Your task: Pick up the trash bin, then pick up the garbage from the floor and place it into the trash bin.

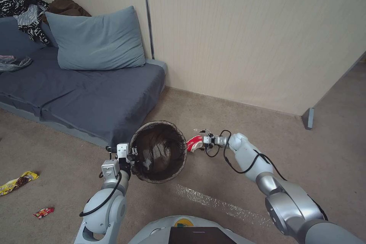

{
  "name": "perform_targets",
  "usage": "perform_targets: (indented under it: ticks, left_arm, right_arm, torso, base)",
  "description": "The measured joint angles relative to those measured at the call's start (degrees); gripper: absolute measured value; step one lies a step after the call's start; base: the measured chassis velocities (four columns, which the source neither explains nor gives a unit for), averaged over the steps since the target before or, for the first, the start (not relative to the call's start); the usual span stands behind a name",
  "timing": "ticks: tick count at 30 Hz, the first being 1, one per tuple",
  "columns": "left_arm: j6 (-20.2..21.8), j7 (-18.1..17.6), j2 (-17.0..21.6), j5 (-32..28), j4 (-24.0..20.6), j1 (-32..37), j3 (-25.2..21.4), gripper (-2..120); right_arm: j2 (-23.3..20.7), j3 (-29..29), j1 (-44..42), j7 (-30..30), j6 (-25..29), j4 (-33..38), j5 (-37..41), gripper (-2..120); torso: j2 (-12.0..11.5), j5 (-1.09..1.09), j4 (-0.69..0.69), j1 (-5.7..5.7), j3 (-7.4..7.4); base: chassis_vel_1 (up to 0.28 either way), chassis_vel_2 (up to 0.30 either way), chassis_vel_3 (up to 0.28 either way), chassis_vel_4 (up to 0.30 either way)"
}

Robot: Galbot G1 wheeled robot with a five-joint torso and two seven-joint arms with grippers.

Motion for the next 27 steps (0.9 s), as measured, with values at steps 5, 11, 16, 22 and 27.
perform_targets:
  ticks: [5, 11, 16, 22, 27]
  left_arm:
    - [-0.03, 0.01, -0.17, 0.12, -0.06, 0.00, 0.00, 2]
    - [-0.07, 0.02, -0.21, 0.14, -0.24, 0.07, -0.09, 2]
    - [-0.15, 0.02, -0.39, 0.17, -0.35, 0.11, -0.10, 2]
    - [-0.15, 0.04, -0.45, 0.18, -0.42, -0.04, -0.07, 2]
    - [-0.15, 0.04, -0.39, 0.17, -0.40, -0.21, -0.08, 2]
  right_arm:
    - [0.60, -1.15, 0.31, 0.17, -0.02, -1.08, 1.32, 89]
    - [1.16, -1.90, 0.53, 0.38, -0.03, -1.77, 1.58, 70]
    - [1.44, -2.71, 0.66, 0.42, -0.05, -2.18, 2.01, 49]
    - [1.49, -2.86, 0.50, 0.65, -0.09, -2.24, 2.25, 27]
    - [1.21, -2.84, 0.24, 0.74, -0.09, -2.24, 2.44, 14]
  torso:
    - [0.00, 0.00, 0.00, 0.00, 0.00]
    - [0.00, 0.00, 0.00, 0.00, 0.00]
    - [0.00, 0.00, 0.00, 0.00, 0.00]
    - [0.00, 0.00, 0.00, 0.00, 0.00]
    - [0.00, 0.01, 0.00, 0.00, 0.00]
  base:
    - [0.000, 0.000, 0.000, 0.000]
    - [0.000, 0.000, 0.000, 0.000]
    - [0.000, 0.000, 0.000, 0.000]
    - [0.000, 0.000, 0.000, 0.000]
    - [0.000, 0.000, 0.000, 0.000]
